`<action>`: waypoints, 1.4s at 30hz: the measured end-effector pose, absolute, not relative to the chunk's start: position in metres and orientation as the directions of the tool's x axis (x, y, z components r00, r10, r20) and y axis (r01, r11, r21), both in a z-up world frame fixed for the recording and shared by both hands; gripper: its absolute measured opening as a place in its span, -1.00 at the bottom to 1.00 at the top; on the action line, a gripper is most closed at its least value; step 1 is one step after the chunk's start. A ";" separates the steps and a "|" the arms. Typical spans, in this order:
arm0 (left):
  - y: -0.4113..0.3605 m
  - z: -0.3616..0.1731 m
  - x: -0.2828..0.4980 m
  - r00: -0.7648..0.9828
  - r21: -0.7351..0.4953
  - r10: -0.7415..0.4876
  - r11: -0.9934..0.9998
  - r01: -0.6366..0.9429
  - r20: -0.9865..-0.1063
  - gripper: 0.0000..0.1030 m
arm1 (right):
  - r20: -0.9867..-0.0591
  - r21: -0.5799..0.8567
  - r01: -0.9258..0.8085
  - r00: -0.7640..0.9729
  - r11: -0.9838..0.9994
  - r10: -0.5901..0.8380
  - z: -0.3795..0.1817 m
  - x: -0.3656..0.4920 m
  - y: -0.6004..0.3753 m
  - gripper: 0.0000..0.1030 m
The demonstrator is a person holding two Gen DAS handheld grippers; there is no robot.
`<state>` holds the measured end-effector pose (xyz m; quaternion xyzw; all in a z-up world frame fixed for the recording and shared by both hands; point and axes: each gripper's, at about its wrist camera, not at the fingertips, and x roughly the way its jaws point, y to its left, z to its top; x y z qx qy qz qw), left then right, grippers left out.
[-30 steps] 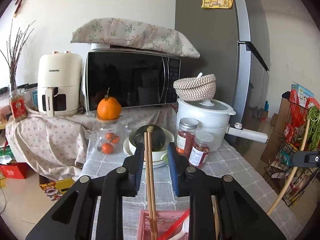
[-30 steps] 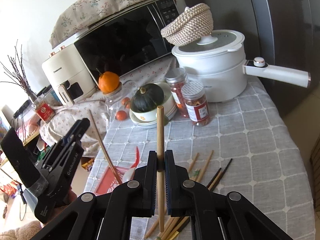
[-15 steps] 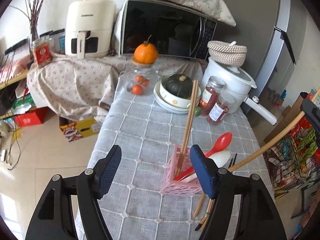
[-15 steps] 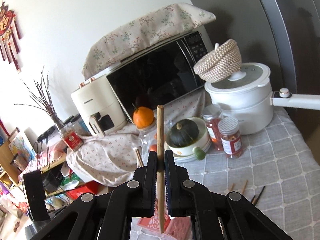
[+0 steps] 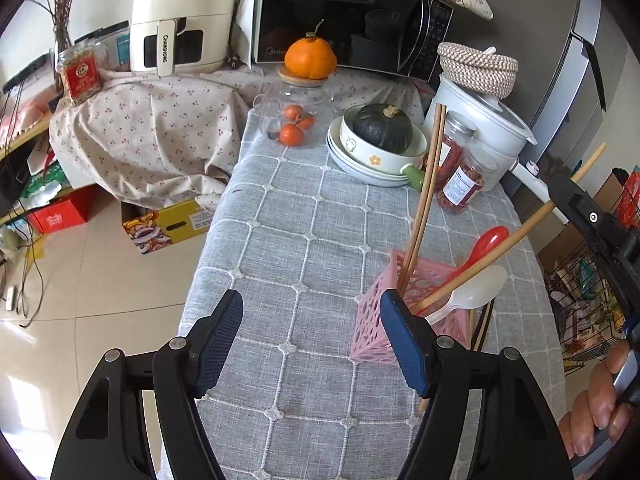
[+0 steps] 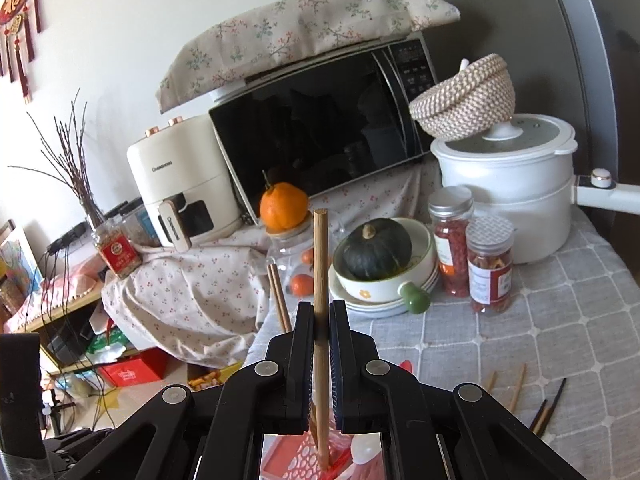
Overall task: Organize utensils
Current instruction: 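Lower the chopsticks upright into the basket and open both tools, then move both tools back toward the remaining chopsticks on the cloth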
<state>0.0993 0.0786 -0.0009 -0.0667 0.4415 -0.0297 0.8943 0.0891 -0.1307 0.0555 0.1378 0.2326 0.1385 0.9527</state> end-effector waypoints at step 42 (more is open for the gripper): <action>0.007 -0.051 0.070 0.553 -0.089 -0.175 0.980 0.179 -0.814 0.75 | -0.692 0.234 0.035 0.708 0.972 0.141 0.002 0.061 -0.255 0.57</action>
